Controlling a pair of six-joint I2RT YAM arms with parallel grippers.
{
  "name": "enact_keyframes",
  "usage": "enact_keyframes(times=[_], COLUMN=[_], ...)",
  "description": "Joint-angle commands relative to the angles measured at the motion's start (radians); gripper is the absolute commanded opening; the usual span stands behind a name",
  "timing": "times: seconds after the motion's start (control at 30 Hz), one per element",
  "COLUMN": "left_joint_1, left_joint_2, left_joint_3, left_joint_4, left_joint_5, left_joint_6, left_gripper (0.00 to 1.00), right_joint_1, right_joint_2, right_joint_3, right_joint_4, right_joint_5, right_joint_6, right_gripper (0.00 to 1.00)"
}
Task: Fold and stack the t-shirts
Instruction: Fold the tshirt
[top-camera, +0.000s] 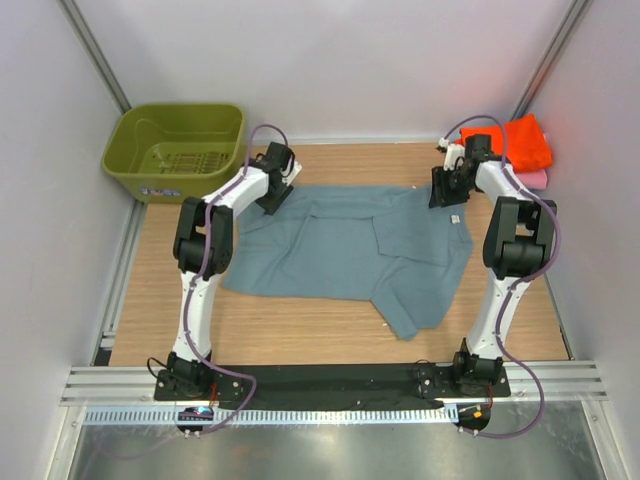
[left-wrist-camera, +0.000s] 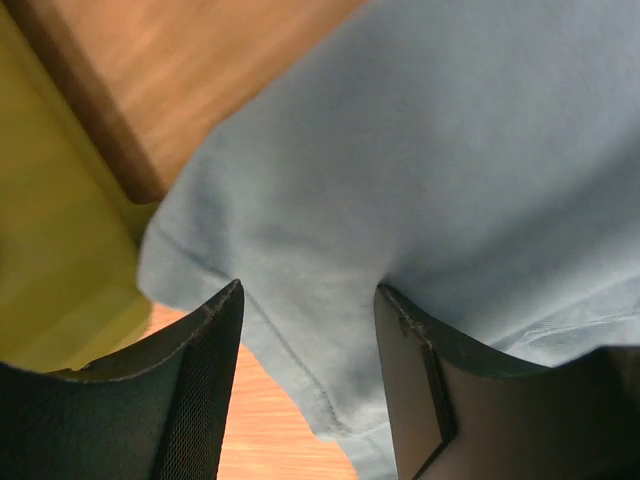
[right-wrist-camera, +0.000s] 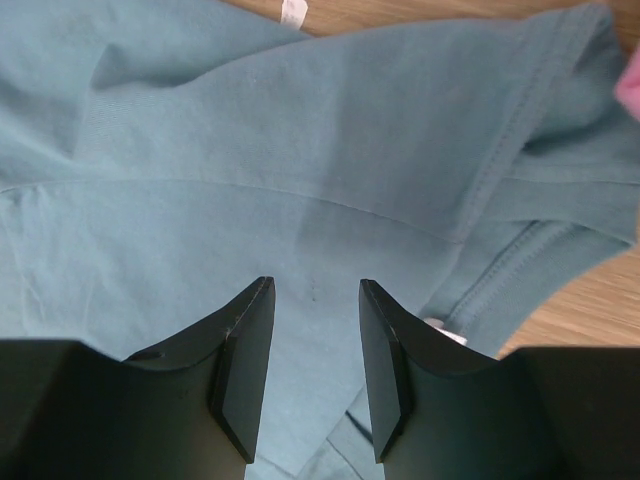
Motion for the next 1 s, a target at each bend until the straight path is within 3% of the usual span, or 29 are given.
enact_keyframes(times=[0.0, 0.37, 0.97], left_joint_1=[0.016, 0.041, 0.013], left_joint_2=[0.030, 0.108, 0.205], left_joint_3=[0.072, 0.148, 0.273], left_joint_4=[-0.042, -0.071, -0.087], left_joint_5=[0.006, 0.010, 0.007], left_joint_6=[-0.023, -0.008, -0.029], left_gripper=[0.57, 0.56, 0.56], right_joint_1=[0.013, -0.029, -0.069], right_joint_2=[0.024, 0.107, 0.205], right_joint_3=[0.028, 0.054, 0.150], right_joint_4=[0.008, -0.039, -0.050], right_joint_5=[0.044, 0.171, 0.213], right_joint_6=[0.000, -0.054, -0.095], right_gripper=[0.46, 0.46, 0.46])
